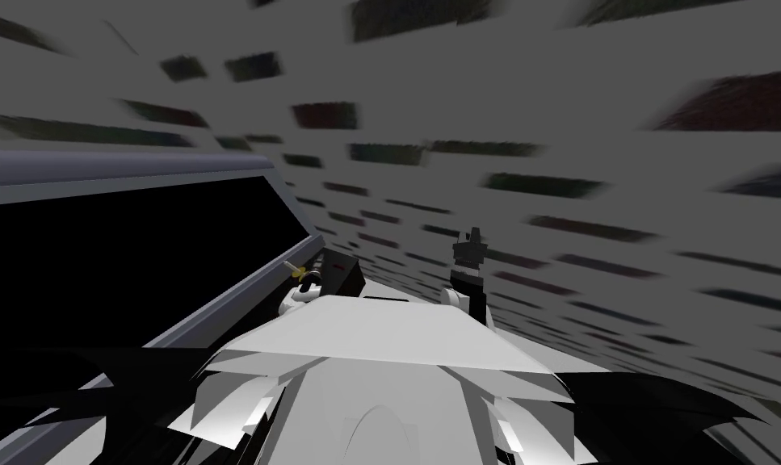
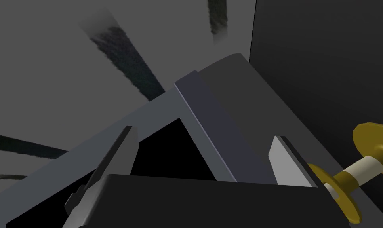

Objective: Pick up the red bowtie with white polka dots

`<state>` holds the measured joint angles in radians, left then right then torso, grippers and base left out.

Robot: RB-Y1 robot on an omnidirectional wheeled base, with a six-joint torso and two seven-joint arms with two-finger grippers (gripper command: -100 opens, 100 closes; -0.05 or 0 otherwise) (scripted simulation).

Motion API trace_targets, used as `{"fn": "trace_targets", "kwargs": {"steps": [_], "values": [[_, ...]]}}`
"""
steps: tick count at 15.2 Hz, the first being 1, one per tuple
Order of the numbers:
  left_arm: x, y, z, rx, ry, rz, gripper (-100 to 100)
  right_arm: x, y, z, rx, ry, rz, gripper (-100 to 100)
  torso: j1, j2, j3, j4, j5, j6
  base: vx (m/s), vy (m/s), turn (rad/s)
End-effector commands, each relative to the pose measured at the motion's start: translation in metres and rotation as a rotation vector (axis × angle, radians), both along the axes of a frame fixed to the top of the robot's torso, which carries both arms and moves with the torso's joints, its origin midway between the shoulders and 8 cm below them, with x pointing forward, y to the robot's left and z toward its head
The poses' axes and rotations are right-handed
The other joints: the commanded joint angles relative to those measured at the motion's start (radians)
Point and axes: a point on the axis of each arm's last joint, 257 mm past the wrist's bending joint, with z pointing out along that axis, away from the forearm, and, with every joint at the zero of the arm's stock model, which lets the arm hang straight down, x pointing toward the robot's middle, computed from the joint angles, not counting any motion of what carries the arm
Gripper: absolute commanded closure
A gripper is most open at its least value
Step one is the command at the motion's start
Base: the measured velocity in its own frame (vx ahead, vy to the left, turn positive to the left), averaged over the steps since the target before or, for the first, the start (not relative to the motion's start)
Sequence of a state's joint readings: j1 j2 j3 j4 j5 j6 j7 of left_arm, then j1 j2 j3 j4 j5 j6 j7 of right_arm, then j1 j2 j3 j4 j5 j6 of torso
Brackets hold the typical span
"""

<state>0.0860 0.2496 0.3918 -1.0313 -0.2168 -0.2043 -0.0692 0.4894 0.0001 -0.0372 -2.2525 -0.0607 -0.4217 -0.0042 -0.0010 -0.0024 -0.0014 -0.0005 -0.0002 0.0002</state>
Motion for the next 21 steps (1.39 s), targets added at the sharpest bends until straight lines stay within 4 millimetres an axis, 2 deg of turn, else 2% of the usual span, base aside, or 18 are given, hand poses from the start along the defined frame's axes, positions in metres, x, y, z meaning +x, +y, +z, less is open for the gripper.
{"fn": "trace_targets", "kwargs": {"steps": [1,2,3,4,10,13,18,19,21], "values": [[-0.004,-0.002,-0.015,-0.014,0.028,0.006,-100,0.0,0.0,0.0,0.0,0.0,0.0,0,0.0,0.0,0.0,0.0,0.0,0.0,0.037,-0.006,-0.062],[-0.004,-0.002,-0.015,-0.014,0.028,0.006,-100,0.0,0.0,0.0,0.0,0.0,0.0,0,0.0,0.0,0.0,0.0,0.0,0.0,0.03,-0.003,-0.019],[-0.004,-0.006,-0.025,-0.028,0.052,0.01,-100,0.0,0.0,0.0,0.0,0.0,0.0,0,0.0,0.0,0.0,0.0,0.0,0.0,0.038,-0.001,-0.039],[-0.006,-0.006,-0.028,-0.03,0.057,0.011,-100,0.0,0.0,0.0,0.0,0.0,0.0,0,0.0,0.0,0.0,0.0,0.0,0.0,0.041,0.001,-0.056],[-0.018,-0.023,-0.08,-0.091,0.184,0.019,-100,0.0,0.0,0.0,0.0,0.0,0.0,0,0.0,-0.003,-0.001,-0.001,0.0,0.0,0.066,0.003,-0.07],[-0.024,-0.026,-0.091,-0.103,0.214,0.021,-100,0.0,0.0,0.0,0.0,0.0,0.0,0,0.001,-0.002,-0.001,-0.001,0.0,0.0,0.058,0.007,-0.037],[-0.047,-0.038,-0.124,-0.138,0.306,0.026,-100,0.0,0.0,0.0,0.0,0.0,0.0,0,0.001,0.0,0.0,0.0,0.0,0.0,0.04,0.006,-0.03],[-0.072,-0.051,-0.149,-0.171,0.37,0.034,-100,0.0,0.0,0.0,0.0,0.0,0.0,0,0.0,0.0,0.0,0.0,0.0,0.0,0.043,0.008,-0.041],[-0.07,-0.05,-0.147,-0.168,0.364,0.032,-100,0.0,0.0,0.0,0.0,0.0,0.0,0,0.001,0.0,0.0,0.0,0.0,-0.001,0.035,0.009,-0.008]]}}
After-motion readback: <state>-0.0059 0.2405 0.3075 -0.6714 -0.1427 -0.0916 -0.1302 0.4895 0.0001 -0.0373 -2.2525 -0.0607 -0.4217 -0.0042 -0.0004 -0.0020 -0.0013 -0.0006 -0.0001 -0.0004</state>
